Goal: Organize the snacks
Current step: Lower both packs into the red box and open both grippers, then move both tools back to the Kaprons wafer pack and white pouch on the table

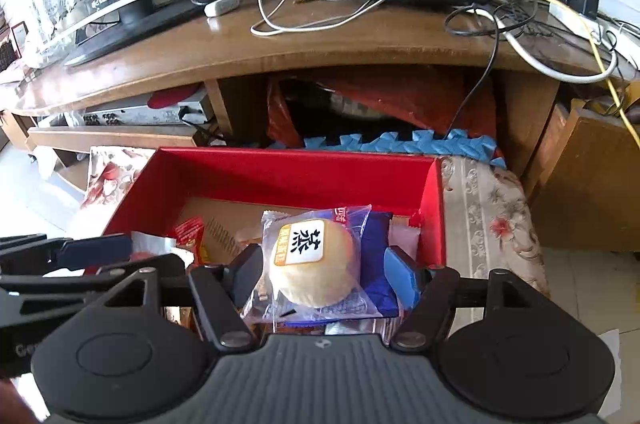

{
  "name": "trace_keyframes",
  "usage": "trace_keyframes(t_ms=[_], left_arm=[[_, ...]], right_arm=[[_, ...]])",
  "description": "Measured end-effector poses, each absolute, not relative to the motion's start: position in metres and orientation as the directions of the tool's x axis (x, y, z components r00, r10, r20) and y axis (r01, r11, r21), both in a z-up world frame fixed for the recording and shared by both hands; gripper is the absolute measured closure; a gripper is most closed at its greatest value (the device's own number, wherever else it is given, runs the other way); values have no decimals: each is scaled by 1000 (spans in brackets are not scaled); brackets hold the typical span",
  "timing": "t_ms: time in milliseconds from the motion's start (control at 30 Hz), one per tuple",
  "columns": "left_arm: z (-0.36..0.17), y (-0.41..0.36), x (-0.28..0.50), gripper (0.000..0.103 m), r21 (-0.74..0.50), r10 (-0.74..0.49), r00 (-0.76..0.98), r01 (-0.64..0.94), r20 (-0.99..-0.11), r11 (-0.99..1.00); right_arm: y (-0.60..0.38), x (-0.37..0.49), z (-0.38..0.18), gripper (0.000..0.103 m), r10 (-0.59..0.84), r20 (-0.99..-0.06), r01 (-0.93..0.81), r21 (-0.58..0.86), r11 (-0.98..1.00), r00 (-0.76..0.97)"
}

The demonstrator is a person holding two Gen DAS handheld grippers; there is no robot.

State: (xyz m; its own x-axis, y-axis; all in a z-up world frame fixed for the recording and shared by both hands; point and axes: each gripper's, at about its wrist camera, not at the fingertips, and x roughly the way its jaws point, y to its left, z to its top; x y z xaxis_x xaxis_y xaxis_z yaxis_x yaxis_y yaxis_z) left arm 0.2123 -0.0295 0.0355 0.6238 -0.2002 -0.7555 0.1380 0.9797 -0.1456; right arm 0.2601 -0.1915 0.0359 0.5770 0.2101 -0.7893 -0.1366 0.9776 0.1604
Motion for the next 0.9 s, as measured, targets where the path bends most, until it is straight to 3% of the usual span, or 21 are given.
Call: trace_keyframes(t_ms=[500,900], left_arm=[[37,-65,181,35,-181,-316,570,281,-759,943],[-3,-115,155,33,-228,-397,405,404,-824,886]], right_arm=[[-231,225,53,37,167,-786,-77,151,986,595],[-281,178,36,35,119,-842,14,149,989,526]])
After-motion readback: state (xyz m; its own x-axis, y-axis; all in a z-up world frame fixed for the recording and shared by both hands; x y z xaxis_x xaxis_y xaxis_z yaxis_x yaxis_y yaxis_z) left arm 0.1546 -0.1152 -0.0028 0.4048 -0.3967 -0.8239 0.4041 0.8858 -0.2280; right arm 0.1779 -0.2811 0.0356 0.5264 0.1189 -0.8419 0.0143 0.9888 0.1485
